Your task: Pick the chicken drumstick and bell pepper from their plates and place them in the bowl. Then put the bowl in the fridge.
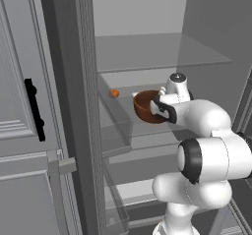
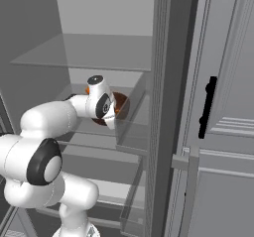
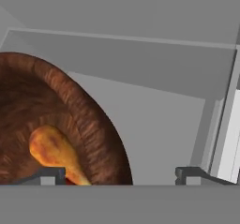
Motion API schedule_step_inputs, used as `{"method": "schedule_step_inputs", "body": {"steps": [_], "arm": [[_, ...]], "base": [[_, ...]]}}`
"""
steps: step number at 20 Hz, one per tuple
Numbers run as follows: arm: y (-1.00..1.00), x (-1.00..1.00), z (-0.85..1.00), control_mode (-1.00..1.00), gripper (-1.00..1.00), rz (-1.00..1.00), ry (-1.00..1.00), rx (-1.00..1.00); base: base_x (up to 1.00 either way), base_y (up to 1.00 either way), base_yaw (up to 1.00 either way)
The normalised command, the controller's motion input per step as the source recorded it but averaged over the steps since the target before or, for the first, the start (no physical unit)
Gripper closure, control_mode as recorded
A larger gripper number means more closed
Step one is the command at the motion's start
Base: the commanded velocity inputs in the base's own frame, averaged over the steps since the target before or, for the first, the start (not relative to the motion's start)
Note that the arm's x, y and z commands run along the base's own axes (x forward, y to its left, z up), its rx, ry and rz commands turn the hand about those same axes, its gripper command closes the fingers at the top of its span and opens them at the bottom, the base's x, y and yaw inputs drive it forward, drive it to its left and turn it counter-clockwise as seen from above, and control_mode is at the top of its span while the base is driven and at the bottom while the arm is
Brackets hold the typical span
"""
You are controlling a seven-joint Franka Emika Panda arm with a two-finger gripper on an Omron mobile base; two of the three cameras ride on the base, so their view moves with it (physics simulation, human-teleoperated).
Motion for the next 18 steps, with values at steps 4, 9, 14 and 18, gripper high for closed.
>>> {"method": "schedule_step_inputs", "body": {"steps": [4, 9, 14, 18], "arm": [[-0.02, -0.17, 0.00, -1.00, -1.00, 0.00, -0.05, 0.03], [-0.03, -0.19, 0.00, -1.00, -1.00, 0.00, -0.25, 0.05], [-0.02, -0.35, 0.18, -1.00, -1.00, 0.01, -0.26, 0.06], [-0.01, -0.67, 0.61, -1.00, -1.00, 0.00, -0.11, 0.04]], "base": [[0.00, 0.00, 0.00], [0.00, 0.00, 0.00], [0.00, 0.00, 0.00], [0.00, 0.00, 0.00]]}}
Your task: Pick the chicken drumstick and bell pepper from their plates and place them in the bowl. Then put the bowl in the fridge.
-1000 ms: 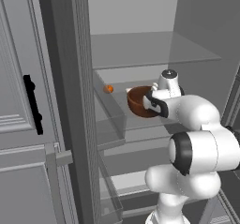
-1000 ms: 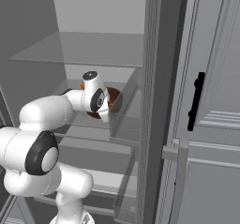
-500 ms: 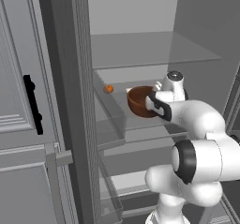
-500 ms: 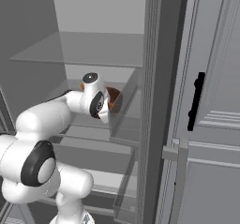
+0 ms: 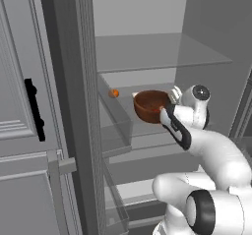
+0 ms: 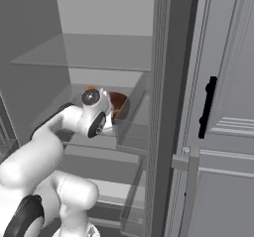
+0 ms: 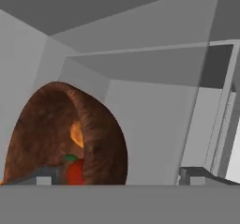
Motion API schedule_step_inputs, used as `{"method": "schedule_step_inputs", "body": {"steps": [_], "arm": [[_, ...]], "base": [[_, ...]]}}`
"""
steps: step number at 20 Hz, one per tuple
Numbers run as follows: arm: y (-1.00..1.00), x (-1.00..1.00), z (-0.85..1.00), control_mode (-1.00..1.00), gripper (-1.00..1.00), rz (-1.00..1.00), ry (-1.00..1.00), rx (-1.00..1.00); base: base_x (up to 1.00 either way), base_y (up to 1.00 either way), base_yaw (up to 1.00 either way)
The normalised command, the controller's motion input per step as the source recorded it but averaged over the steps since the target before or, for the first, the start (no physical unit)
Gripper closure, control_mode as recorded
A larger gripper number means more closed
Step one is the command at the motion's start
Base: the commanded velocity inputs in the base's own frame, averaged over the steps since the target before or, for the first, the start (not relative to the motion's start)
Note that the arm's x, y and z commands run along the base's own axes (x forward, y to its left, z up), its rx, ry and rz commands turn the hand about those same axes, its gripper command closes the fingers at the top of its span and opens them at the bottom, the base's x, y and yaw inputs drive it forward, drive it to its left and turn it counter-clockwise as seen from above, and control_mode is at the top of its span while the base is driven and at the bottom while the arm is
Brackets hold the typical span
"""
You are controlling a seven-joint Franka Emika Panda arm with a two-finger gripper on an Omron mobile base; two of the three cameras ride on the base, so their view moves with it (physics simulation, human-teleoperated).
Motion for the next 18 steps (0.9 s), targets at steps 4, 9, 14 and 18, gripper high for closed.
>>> {"method": "schedule_step_inputs", "body": {"steps": [4, 9, 14, 18], "arm": [[0.00, -0.66, 0.94, -1.00, -1.00, 0.04, -0.25, 0.00], [0.00, -0.62, 0.16, -1.00, -1.00, 0.04, -0.17, 0.01], [0.06, -0.66, 0.48, -1.00, -1.00, 0.05, -0.04, -0.03], [0.01, -0.53, 0.44, -1.00, -1.00, 0.03, 0.03, -0.10]], "base": [[0.00, 0.00, 0.00], [0.00, 0.00, 0.00], [0.00, 0.00, 0.00], [0.00, 0.00, 0.00]]}}
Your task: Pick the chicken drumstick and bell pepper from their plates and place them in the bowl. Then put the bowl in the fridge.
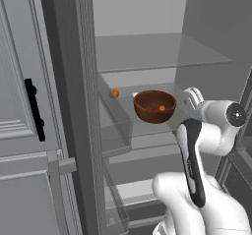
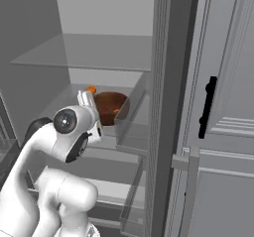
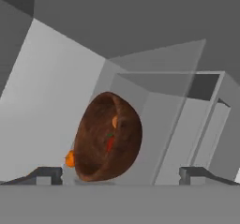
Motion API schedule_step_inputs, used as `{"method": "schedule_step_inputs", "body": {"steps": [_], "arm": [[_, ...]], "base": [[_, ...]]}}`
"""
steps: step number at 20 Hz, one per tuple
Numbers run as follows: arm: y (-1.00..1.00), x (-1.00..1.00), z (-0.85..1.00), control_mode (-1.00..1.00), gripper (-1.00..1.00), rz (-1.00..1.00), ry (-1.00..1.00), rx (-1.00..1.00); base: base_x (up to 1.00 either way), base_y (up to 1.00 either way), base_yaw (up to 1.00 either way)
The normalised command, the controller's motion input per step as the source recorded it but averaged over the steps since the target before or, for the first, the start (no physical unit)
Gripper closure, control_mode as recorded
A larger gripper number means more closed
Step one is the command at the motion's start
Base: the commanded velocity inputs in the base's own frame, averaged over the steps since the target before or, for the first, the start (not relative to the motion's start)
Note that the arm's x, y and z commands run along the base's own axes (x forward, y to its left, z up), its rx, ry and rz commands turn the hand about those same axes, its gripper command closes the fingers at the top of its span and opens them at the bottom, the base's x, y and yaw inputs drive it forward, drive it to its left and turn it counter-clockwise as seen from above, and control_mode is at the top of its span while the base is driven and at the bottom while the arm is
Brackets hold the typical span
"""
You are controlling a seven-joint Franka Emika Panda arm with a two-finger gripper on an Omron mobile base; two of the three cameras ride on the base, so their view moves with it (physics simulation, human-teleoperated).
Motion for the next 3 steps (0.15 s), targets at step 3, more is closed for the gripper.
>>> {"method": "schedule_step_inputs", "body": {"steps": [3], "arm": [[0.00, -0.32, 0.40, -1.00, -1.00, 0.13, 0.23, -0.20]], "base": [[0.00, 0.00, 0.00]]}}
